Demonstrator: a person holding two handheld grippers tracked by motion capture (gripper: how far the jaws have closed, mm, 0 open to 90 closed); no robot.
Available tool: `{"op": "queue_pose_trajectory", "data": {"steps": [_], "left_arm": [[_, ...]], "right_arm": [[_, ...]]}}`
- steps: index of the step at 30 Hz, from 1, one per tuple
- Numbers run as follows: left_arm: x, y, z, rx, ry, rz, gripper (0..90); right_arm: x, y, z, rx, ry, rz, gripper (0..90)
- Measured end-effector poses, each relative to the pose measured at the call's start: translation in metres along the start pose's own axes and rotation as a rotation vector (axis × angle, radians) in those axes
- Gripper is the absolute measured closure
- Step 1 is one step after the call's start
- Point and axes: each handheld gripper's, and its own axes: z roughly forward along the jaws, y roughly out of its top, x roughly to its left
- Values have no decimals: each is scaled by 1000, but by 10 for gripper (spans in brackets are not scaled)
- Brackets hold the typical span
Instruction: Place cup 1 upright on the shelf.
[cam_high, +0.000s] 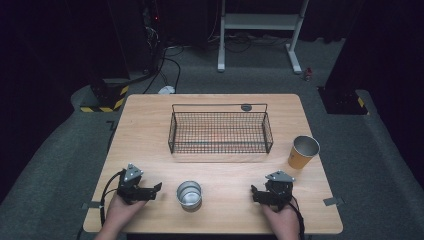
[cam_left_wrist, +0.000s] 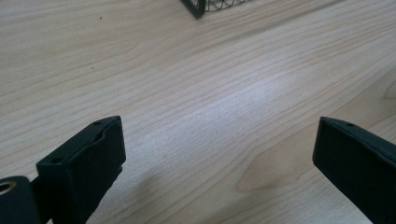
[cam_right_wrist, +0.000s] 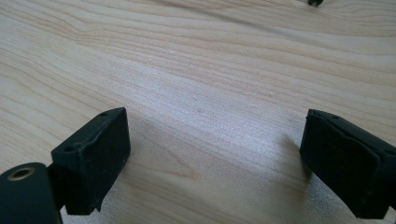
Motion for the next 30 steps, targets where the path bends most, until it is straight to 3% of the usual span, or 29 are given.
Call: {"op": "queue_pose_trajectory", "data": {"steps": [6, 18, 26, 30], "left_arm": [[-3, 3, -5, -26, -7, 11, 31], [-17, 15, -23, -106, -66, 32, 33], [-23, 20, -26, -118, -88, 43, 33], [-25, 33, -25, -117, -99, 63, 32]], "right_arm": [[0, 0, 0, 0, 0, 0, 84], [0, 0, 0, 0, 0, 0, 84], [0, 0, 0, 0, 0, 0, 83], [0, 0, 0, 0, 0, 0, 84]]}}
